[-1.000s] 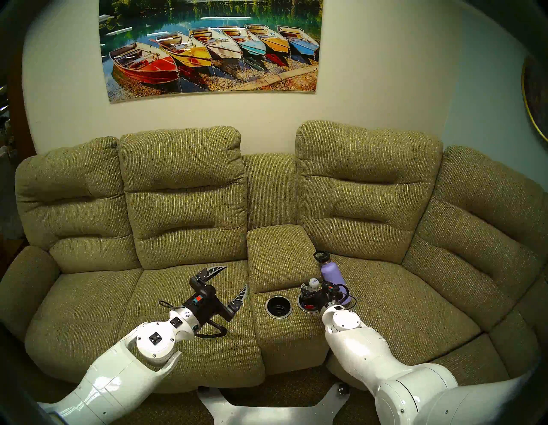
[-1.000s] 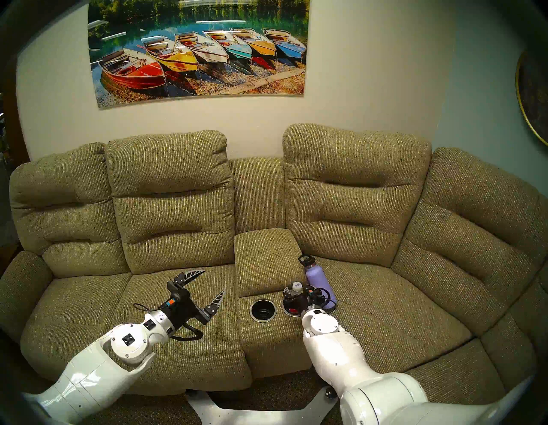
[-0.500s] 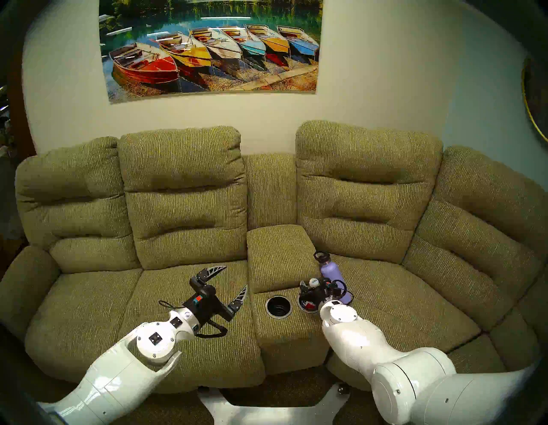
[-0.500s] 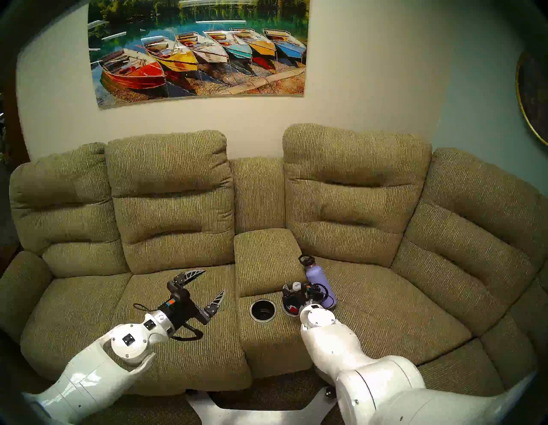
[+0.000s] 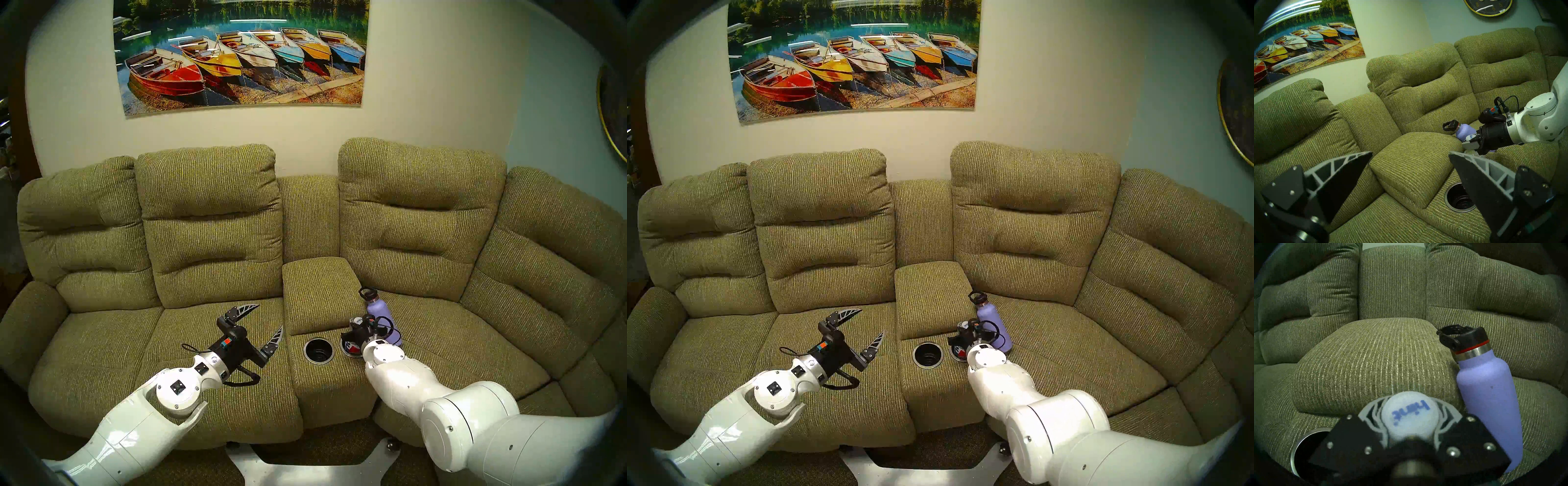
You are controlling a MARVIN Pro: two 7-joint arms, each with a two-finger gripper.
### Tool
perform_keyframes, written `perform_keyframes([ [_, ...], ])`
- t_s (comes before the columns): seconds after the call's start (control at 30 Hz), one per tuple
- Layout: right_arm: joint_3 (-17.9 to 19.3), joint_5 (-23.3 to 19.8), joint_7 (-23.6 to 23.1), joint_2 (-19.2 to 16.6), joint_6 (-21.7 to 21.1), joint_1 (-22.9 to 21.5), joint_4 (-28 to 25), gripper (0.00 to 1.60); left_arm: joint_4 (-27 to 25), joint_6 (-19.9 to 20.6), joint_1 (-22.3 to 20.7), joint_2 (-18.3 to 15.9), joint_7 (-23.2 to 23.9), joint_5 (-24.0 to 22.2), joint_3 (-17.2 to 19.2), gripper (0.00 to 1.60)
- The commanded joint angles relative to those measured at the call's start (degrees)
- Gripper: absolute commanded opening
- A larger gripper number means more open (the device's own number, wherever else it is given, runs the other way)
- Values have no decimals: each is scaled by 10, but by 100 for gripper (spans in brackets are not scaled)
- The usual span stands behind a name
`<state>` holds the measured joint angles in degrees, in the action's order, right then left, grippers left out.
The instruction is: Take bottles out of cup holder
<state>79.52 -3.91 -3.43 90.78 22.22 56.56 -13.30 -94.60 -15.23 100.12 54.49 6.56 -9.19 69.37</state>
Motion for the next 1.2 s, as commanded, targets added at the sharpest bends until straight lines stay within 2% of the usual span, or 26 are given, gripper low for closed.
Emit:
perform_keyframes([
  [0.0,3,-4,-10,7,44,-12,-11,0,-12,-5,-2,0,1,2,0,160],
  [0.53,6,-7,-16,-14,157,27,-124,0,-11,-5,-3,-1,0,0,-2,160],
  [0.57,7,-7,-16,-14,164,23,-117,0,-11,-5,-4,-1,0,0,-2,160],
  [0.6,7,-7,-16,-17,166,34,-139,0,-11,-5,-4,-1,-1,0,-2,160],
  [0.63,8,-7,-17,-17,175,29,-130,0,-11,-5,-4,-1,-1,0,-2,160],
  [0.87,14,-8,-16,-26,202,50,-181,0,-10,-5,-4,-2,-1,-1,-3,160],
  [0.93,17,-8,-14,-31,204,64,-209,0,-10,-5,-4,-2,-1,-1,-4,160],
  [1.0,19,-8,-13,-33,215,59,-203,0,-10,-5,-5,-2,-2,-1,-4,160],
  [1.17,26,-7,-7,-43,221,80,-249,0,-10,-5,-5,-3,-2,-2,-4,160],
])
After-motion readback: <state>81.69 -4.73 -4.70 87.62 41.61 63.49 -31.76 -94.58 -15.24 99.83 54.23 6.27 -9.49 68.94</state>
